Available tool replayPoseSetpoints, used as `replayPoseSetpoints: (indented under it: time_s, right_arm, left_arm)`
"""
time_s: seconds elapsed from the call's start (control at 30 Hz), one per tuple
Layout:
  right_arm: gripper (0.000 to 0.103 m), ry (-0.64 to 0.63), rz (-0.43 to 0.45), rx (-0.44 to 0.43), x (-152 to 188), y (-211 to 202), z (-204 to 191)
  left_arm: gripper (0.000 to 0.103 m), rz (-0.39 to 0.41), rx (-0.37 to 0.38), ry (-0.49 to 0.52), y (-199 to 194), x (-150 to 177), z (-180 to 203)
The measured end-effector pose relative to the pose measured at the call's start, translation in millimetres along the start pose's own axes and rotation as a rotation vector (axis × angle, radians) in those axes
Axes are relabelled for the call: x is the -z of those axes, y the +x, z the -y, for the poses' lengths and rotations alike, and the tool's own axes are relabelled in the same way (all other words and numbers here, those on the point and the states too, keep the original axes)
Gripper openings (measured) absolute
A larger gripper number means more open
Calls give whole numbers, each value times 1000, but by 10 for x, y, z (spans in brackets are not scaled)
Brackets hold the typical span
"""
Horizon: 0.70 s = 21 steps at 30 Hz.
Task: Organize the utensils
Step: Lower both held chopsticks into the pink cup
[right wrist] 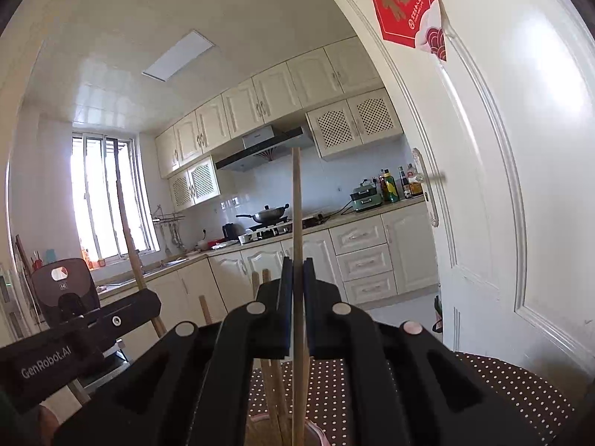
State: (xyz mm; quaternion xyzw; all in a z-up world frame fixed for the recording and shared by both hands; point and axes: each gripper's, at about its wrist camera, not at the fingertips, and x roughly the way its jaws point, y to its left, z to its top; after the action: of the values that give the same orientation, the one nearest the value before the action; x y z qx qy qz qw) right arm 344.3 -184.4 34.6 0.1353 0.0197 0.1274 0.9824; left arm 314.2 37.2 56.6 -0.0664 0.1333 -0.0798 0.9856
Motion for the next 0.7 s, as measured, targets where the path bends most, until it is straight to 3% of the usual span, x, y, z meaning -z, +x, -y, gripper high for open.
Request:
replayPoseSetpoints:
  time_s: [0.27, 0.5, 0.7]
  right_arm:
    - [4, 110, -14, -34, -236, -27, 103]
    - [4, 11, 107, -1, -338, -100, -105]
    - [4, -46, 97, 37, -119, 27, -165]
  left_arm:
    - [6, -31, 5, -31, 86, 73, -128]
    - [7, -47, 3, -15, 123, 127, -99]
    - [7, -74, 9, -25, 190, 178, -151]
